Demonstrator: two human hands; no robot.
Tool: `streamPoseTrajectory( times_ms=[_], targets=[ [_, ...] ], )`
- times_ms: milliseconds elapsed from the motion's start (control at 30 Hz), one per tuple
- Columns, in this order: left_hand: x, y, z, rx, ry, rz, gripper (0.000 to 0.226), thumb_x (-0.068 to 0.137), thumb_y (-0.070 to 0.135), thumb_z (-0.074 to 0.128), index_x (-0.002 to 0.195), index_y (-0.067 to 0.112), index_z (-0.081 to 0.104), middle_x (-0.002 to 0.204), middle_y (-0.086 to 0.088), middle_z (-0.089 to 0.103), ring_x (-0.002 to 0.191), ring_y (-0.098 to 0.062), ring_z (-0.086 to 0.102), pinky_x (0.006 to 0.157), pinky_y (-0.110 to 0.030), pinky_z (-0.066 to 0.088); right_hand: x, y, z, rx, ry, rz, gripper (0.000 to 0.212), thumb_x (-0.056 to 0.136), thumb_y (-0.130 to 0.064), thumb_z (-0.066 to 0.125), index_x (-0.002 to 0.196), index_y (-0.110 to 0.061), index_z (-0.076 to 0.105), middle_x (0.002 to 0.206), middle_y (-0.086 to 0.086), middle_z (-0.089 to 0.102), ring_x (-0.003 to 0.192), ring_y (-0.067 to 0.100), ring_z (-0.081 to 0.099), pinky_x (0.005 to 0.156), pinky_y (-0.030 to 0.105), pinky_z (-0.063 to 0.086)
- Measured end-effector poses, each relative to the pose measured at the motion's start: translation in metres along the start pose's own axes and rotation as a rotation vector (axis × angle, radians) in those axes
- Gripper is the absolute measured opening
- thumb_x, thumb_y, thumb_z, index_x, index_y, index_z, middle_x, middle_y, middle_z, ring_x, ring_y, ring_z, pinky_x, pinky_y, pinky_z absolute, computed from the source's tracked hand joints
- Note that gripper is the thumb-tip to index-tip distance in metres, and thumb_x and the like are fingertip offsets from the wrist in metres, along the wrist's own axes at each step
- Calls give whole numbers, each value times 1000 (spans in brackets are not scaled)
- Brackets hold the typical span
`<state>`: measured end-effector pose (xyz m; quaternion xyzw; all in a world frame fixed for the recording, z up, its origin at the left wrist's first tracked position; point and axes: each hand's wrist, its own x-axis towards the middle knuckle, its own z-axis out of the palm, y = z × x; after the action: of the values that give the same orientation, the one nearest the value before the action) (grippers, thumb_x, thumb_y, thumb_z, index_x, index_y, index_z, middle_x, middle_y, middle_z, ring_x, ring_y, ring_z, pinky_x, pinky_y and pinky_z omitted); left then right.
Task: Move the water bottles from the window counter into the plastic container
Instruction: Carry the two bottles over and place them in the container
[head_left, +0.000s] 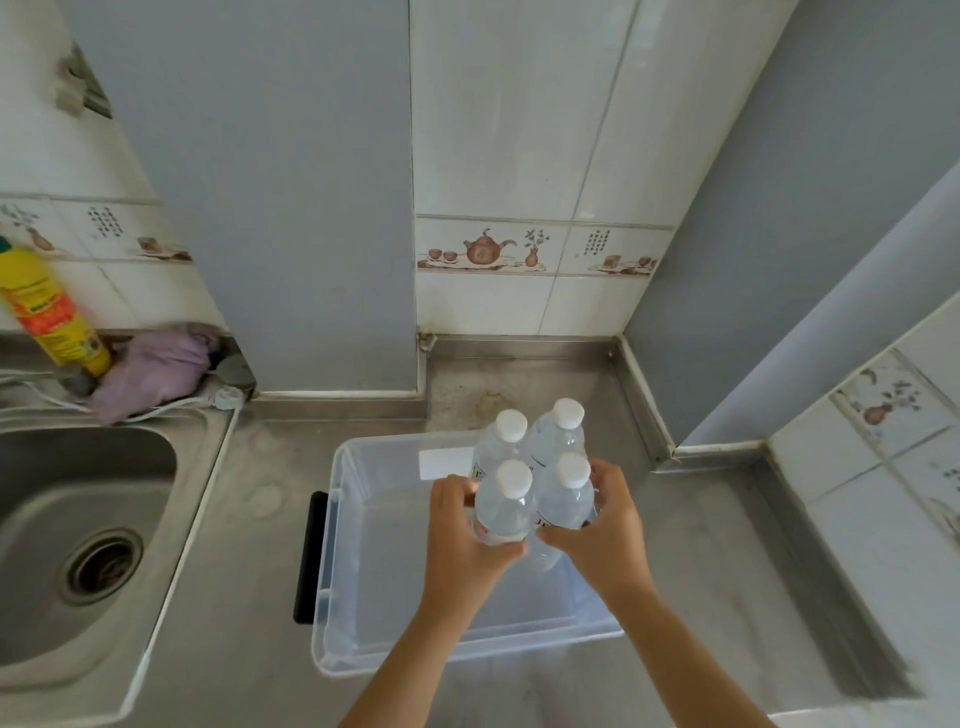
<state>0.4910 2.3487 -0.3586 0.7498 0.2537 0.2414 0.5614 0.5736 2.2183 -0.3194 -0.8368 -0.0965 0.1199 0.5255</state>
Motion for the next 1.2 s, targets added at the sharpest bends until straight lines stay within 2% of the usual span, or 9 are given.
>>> streamPoseTrajectory(
  times_ms=[200,367,433,533,633,767,967,1067,1200],
  targets=[
    [7,-8,6,36,-68,-49,64,43,24,84,88,31,40,96,5,45,90,-16,51,71,-11,44,1,1,-5,-11,-25,9,74,60,-4,86,116,-29,45,104,-17,59,91,-1,59,62,8,48],
    [8,-14,7,71,-134,-79,78,44,13,96,99,21,41,104,3,37,98,-9,48,76,-4,42,-4,6,-7,-50,-41,-16,74,64,-6,83,121,-29,42,112,-11,58,101,5,59,71,13,48],
    [8,-16,7,82,-131,-88,81,45,13,97,104,19,42,108,1,39,101,-14,50,80,-10,45,-6,6,-11,-79,-45,-30,74,65,-9,84,124,-27,44,116,-10,58,106,8,58,78,13,47],
    [6,-15,6,78,-129,-84,88,46,16,97,112,25,39,117,-1,41,110,-23,49,93,-31,48,-11,5,-19,-155,-47,-61,72,67,-17,84,128,-27,46,122,-10,57,112,8,55,88,17,43],
    [2,-8,2,73,-117,-57,90,51,20,96,120,26,39,123,0,43,116,-24,47,96,-30,42,-22,0,-30,-367,-11,-136,64,75,-31,77,131,-31,46,128,-12,51,110,3,50,85,15,39],
    [-9,12,-9,155,-41,167,81,63,38,88,128,16,45,125,6,42,116,-19,45,92,-12,33,-43,-5,-40,-612,45,-213,46,88,-38,60,132,-32,47,138,-12,45,117,12,51,84,22,46],
    [-33,57,-16,455,28,492,35,79,43,75,107,22,69,123,0,61,110,-20,58,74,-27,50,-83,-14,-62,-785,216,-344,36,92,-38,40,121,-25,56,124,-5,61,103,19,63,80,31,52],
    [-43,75,-7,520,-84,633,42,86,48,59,116,21,70,122,2,66,112,-22,62,85,-33,52,-107,-11,-82,-813,278,-334,35,91,-37,39,118,-24,56,123,-6,62,105,17,62,81,35,54],
    [-70,97,11,590,-208,767,47,86,50,58,121,20,69,122,2,69,111,-21,65,86,-40,55,-146,10,-115,-835,310,-237,39,93,-37,42,130,-27,48,135,-7,54,118,14,54,90,40,53]
  ],
)
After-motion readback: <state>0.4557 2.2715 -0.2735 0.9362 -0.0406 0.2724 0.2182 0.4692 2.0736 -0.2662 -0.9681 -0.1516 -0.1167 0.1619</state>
